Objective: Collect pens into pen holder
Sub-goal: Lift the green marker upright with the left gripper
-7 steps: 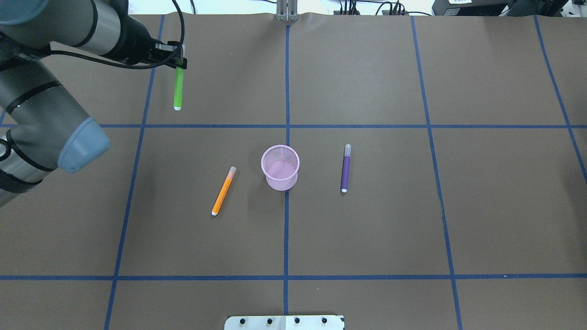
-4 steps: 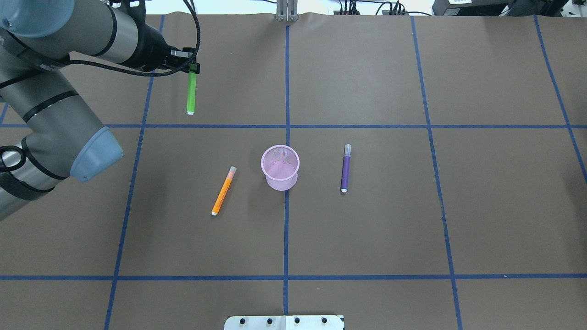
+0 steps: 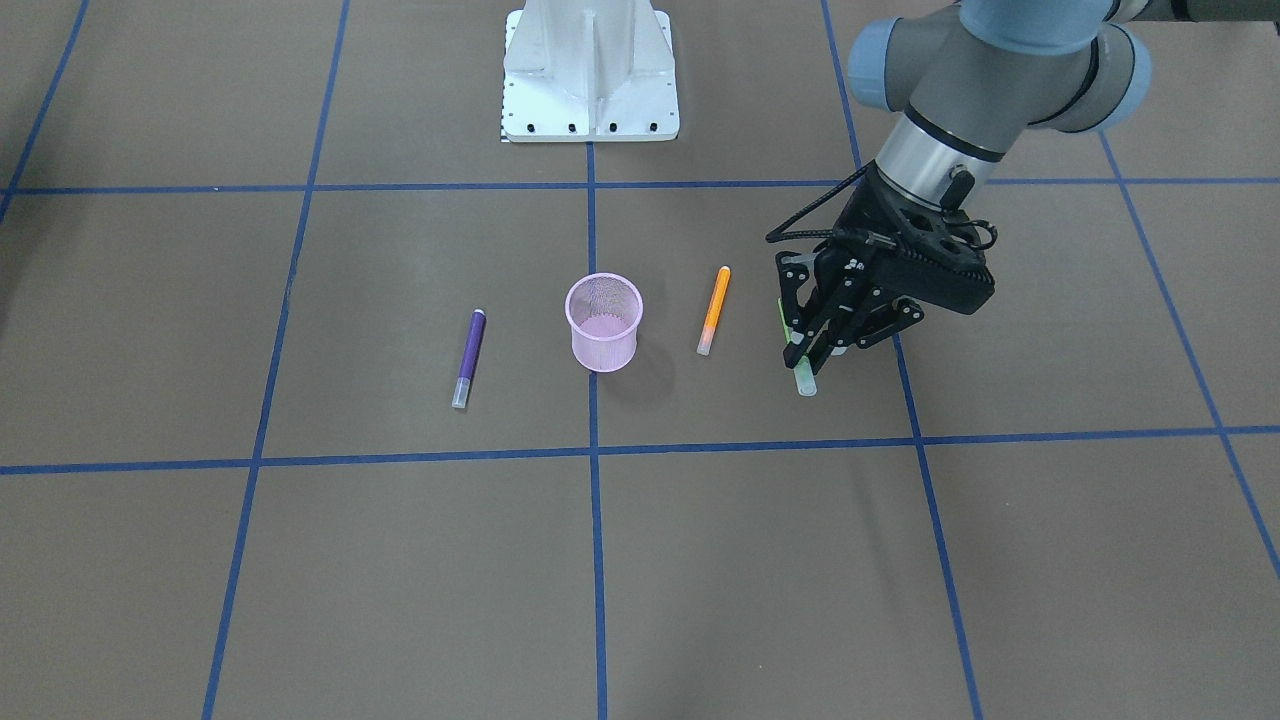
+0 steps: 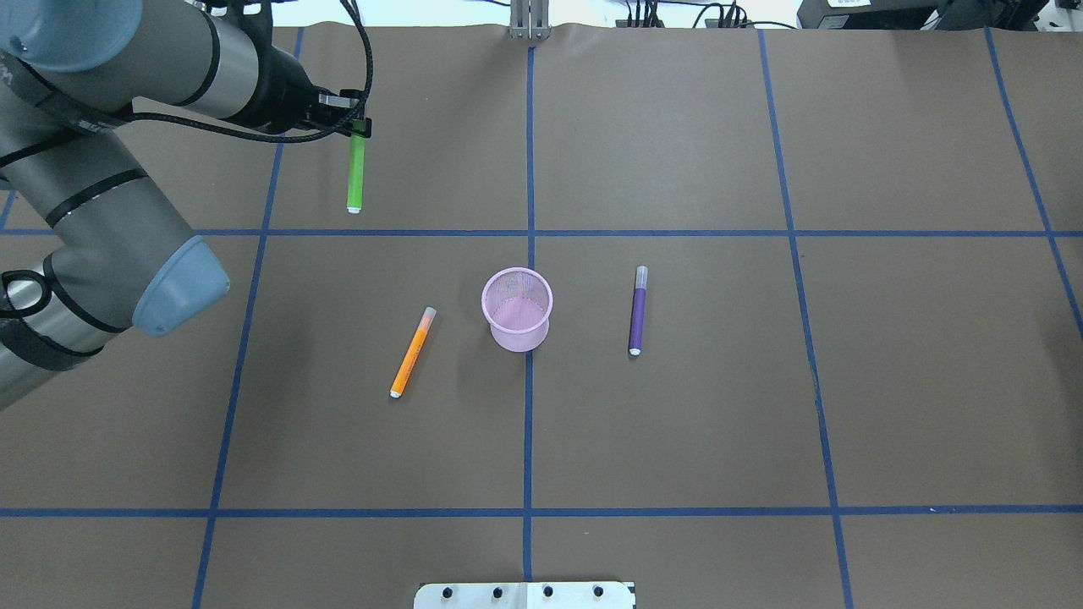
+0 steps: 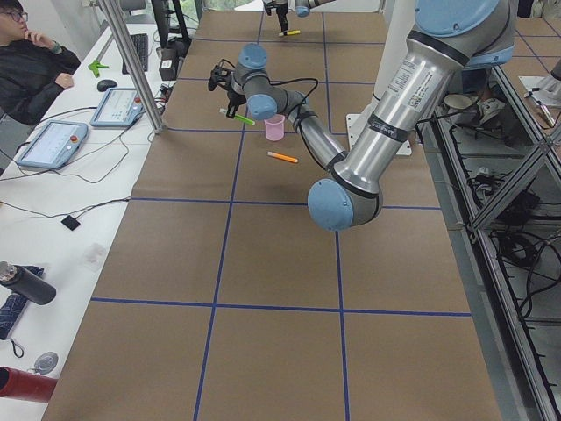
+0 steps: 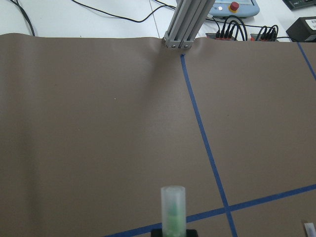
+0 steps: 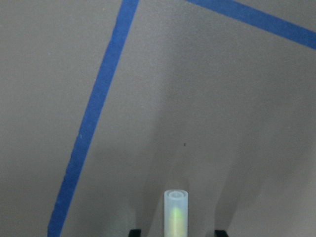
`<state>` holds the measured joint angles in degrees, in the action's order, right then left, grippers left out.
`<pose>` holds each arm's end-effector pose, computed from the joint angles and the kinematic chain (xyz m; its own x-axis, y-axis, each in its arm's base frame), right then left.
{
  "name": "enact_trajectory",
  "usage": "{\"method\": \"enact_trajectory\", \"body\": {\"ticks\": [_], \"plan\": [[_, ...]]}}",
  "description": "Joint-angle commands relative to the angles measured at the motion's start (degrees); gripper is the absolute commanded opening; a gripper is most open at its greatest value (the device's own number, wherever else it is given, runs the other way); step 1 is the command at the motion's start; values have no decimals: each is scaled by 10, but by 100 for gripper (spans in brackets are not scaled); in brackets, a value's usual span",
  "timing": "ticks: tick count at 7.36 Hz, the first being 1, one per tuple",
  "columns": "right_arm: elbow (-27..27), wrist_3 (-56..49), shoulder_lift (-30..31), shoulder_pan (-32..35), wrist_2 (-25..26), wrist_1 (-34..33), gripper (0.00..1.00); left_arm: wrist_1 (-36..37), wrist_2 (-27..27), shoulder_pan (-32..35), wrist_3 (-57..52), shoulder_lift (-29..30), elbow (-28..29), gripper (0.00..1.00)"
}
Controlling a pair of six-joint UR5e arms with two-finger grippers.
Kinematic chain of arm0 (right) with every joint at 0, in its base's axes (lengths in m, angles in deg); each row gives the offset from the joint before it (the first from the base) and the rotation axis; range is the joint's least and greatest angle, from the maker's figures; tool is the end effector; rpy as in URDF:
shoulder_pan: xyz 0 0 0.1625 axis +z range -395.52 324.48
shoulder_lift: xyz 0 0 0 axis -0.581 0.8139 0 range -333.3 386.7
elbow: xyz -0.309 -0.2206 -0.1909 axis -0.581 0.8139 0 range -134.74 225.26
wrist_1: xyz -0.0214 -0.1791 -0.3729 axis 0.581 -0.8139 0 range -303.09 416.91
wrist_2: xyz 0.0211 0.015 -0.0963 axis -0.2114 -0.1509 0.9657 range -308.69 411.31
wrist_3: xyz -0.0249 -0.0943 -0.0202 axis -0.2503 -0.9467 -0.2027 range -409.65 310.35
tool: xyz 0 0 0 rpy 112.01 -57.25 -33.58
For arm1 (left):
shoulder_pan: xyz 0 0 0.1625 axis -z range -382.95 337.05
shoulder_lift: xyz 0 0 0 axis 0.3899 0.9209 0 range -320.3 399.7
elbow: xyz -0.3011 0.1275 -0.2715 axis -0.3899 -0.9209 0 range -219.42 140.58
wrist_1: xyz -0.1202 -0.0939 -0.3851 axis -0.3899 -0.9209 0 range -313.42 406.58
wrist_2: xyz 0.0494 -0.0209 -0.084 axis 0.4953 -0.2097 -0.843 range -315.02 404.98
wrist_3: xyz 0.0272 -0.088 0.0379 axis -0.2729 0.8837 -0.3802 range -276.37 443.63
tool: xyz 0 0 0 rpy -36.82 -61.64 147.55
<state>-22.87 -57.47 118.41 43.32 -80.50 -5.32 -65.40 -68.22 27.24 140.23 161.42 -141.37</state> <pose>-0.0216 -0.4560 0.8110 0.6888 -0.3235 0.6487 0.2894 0.9432 0.1630 0.3321 -0.5453 0.2002 0.4826 0.2114 -0.8500 0.2522 0.8958 0.3660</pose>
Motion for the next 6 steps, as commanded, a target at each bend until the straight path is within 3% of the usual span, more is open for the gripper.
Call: {"method": "enact_trajectory", "body": {"ticks": [1,2,5,6], "plan": [[1,1,0,0,0,1,12,0,0,-3,0,0,0,0],[1,0,0,0,2,2,0,0,1,-5,1,0,1,0],[-10,2,3,1,-3,4,0,0,0,-8,1,3,0,0],[-29,4,3,1,-31,4,0,0,1,-9,1,17,5,0]]}}
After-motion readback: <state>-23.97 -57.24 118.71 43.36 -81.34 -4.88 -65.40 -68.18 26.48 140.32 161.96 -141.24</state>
